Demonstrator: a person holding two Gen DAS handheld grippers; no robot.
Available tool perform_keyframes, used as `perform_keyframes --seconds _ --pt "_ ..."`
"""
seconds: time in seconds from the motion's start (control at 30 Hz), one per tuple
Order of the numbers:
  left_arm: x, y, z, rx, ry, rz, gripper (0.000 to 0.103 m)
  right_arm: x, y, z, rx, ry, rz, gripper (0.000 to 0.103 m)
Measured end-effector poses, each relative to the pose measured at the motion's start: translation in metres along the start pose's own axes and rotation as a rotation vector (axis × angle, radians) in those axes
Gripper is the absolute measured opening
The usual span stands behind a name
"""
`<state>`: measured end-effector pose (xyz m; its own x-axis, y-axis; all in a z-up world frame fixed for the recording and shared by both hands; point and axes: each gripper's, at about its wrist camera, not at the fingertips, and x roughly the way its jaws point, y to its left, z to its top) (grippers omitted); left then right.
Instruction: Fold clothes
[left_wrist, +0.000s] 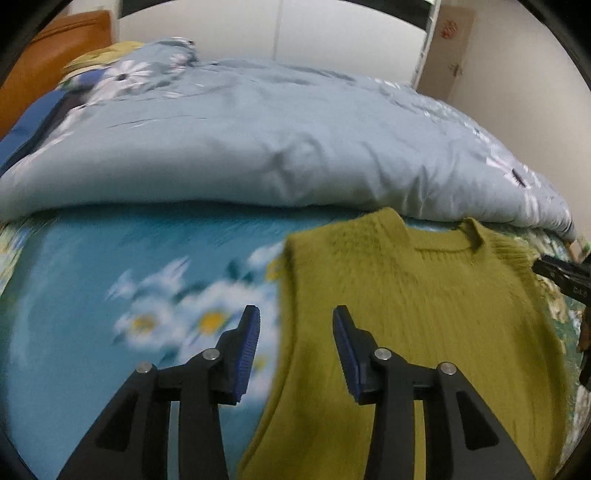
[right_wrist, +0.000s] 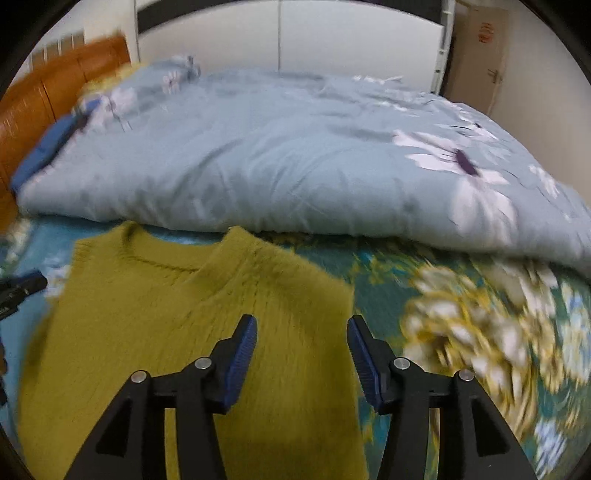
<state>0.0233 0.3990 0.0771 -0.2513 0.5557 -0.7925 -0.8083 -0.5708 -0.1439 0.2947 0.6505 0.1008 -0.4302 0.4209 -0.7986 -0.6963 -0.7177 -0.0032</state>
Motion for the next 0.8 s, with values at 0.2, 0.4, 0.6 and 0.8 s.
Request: perform_keyframes --seconds 0.2,0.4,0.6,0.8 --pt "-0.067 0.034 -0.088 -0.089 -0.008 -0.029 0.048 -0.101 -0.026 -0.123 0.075 -0.020 0.035 0.055" --pt "-0.094 0.040 -0.160 -0.138 0.025 -0.066 0.048 -0.125 -0.047 -0.208 0.236 0.031 0.140 0.055" --pt "-0.101 0.022 -0.204 -0.148 0.069 -0.110 0.048 -0.133 -0.037 -0.258 0.289 0.071 0.188 0.054" --pt "-0.108 0.005 -0.218 -0.122 0.077 -0.104 0.042 -0.141 -0.024 -0.270 0.273 0.069 0.185 0.039"
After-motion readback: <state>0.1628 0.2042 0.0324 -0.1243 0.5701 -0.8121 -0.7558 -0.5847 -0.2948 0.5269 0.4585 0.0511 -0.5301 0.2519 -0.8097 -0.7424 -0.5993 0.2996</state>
